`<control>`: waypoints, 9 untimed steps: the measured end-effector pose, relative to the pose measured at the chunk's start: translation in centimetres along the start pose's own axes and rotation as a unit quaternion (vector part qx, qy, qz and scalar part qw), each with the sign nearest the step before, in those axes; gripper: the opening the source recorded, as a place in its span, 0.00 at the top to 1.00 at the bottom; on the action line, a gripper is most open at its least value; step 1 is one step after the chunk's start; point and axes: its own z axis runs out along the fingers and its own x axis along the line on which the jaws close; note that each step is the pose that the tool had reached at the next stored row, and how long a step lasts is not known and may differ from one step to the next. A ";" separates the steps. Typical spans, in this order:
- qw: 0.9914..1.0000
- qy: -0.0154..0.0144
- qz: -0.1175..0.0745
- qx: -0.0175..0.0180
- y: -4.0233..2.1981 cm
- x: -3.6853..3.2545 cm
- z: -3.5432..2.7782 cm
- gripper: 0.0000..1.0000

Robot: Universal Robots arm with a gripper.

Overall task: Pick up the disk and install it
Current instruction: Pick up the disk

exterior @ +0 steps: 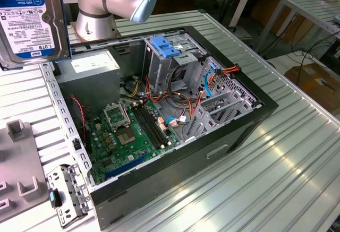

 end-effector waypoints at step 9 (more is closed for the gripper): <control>1.000 0.000 0.000 0.000 -1.56 -0.02 0.02 0.63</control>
